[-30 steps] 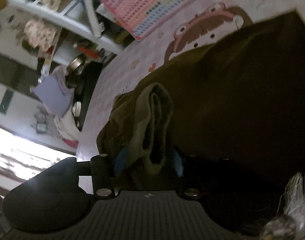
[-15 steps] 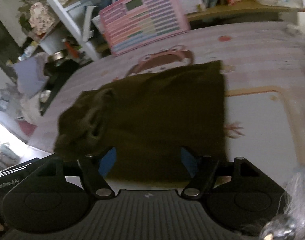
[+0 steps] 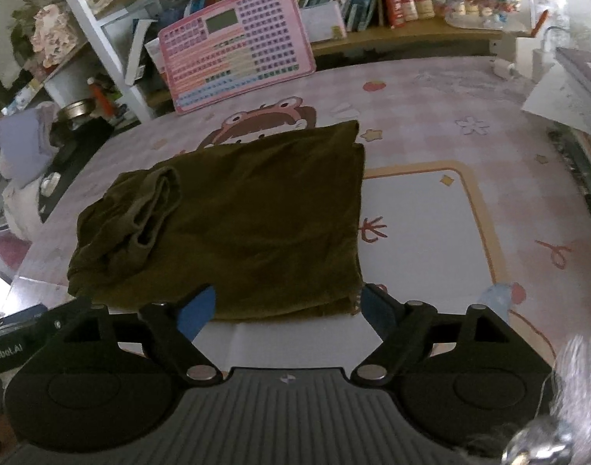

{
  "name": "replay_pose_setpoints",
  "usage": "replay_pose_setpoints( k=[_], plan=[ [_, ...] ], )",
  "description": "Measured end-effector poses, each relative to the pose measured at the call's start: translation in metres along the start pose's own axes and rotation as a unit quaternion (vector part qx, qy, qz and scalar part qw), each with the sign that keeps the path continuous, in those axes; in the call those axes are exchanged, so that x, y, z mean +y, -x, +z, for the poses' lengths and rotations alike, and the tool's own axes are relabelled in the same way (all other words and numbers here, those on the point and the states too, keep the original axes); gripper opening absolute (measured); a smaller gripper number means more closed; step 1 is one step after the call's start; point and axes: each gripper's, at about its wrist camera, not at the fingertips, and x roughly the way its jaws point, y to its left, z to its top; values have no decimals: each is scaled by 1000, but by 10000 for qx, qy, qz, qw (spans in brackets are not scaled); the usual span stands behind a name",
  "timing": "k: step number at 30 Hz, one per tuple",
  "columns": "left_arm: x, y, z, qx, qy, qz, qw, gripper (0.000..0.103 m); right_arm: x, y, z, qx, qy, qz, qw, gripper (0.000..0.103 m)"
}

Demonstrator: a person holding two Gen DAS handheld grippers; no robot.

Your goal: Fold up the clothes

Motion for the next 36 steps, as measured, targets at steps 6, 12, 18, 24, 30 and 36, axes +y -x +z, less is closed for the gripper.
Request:
replay_pose_setpoints(
  k=[6, 12, 18, 24, 30, 36],
  plan=[
    [19, 14, -8, -160, -59, 101, 9998, 96, 22, 8, -15, 63, 34, -155, 9999, 86],
    [33, 24, -16, -323, -92, 74, 9994, 96, 47, 16, -29, 28, 267, -275, 9993, 86],
    [45, 25, -21, -293, 76, -98, 9995, 98, 54, 22, -38, 48, 196, -498, 9986, 86],
    [52, 23, -20, -276, 219, -42, 9994, 98, 47, 22, -39, 85, -88, -571, 9983, 86],
    [40, 17, -13, -285, 336, 104, 9990, 98, 39, 15, -27, 106, -20, -379, 9992, 88],
    [5, 6, -4, -266, 474, 420, 9976, 98, 14, 2, -4, 159, 273, -65, 9995, 88]
  ],
)
